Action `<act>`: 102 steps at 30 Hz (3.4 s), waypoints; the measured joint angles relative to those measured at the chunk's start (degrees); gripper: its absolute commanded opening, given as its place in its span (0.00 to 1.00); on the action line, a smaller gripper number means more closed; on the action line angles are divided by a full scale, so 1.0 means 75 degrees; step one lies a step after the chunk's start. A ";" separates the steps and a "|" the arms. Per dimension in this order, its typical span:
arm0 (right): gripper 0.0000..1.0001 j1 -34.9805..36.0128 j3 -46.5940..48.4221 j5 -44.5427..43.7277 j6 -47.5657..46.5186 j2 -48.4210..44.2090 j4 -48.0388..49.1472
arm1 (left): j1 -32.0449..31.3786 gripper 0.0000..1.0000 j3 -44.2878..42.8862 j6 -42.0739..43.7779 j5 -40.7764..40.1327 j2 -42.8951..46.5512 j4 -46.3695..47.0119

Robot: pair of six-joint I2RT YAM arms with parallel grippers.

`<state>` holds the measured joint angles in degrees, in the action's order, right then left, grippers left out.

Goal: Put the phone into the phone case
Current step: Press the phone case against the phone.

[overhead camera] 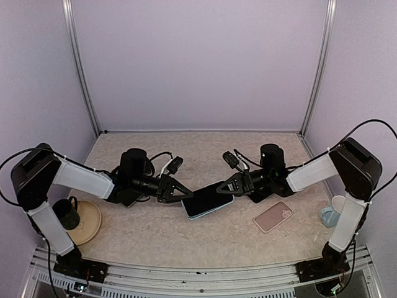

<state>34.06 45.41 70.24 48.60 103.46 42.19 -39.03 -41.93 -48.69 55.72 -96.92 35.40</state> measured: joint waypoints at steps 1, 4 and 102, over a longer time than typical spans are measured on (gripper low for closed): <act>0.00 0.0000 0.0003 0.0012 0.0047 0.0015 0.0055 | 0.0009 0.30 0.0000 -0.0003 0.0003 0.0003 0.0000; 0.00 0.0012 0.0000 0.0020 0.0163 0.0035 0.0245 | 0.0015 0.53 0.0000 -0.0105 -0.0117 0.0026 -0.0044; 0.00 -0.0219 -0.0291 -0.0023 0.1932 0.0020 0.2314 | 0.0003 0.51 0.0927 -0.0472 -0.1297 0.1090 0.1221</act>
<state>32.42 43.22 70.06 63.09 103.61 59.55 -39.00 -34.98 -52.23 46.00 -88.75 44.56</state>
